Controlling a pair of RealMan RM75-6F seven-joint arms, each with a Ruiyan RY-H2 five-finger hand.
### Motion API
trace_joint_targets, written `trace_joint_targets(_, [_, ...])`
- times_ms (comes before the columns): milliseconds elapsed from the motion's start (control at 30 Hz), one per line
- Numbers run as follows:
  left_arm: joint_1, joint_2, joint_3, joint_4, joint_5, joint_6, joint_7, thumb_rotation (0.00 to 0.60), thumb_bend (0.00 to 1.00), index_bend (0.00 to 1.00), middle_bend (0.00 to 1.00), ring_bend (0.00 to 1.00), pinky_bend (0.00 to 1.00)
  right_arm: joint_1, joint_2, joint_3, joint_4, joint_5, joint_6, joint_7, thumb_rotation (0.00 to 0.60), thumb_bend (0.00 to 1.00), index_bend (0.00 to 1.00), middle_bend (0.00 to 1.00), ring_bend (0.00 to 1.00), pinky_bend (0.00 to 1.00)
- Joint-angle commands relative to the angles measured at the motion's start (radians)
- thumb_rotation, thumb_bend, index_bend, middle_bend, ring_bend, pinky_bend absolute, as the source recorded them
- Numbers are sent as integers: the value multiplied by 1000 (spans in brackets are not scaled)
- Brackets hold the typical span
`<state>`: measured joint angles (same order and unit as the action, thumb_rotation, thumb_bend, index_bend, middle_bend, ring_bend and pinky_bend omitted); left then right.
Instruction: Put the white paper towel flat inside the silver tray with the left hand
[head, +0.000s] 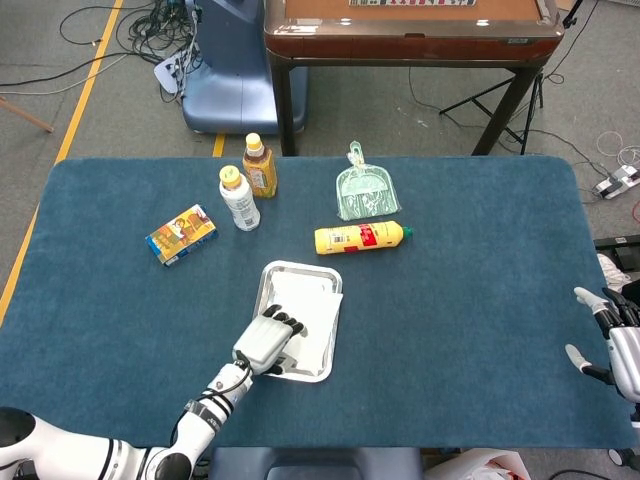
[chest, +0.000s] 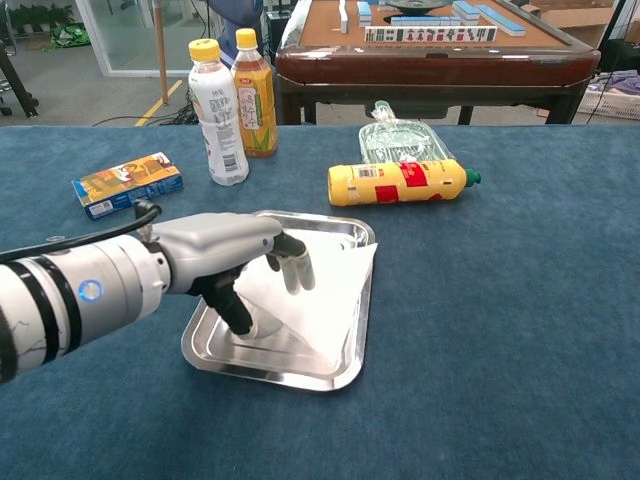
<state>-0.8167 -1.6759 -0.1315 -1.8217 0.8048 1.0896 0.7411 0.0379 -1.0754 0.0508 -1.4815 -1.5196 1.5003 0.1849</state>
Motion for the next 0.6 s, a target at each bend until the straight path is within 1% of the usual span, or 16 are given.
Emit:
trace_joint_targets(33, [-9,-9,-5,11,-10,-1,-1,600,291,265,283,196,93,-2,2,0,-1,0,3,0,600,256,166,258,100,178])
trace_joint_targets(400, [-41,-29,-14,42,-56,13,25,600,211,48,135,53,93,-1,1,0,-1,-4,4,1,600,256,166,258,100,178])
trace_joint_targets(600, [-64,-47,-25,58,-90,15,40,600,204,15,110,26,93,0,1,0,-3,-5,4,-1,600,256,166,258,100,178])
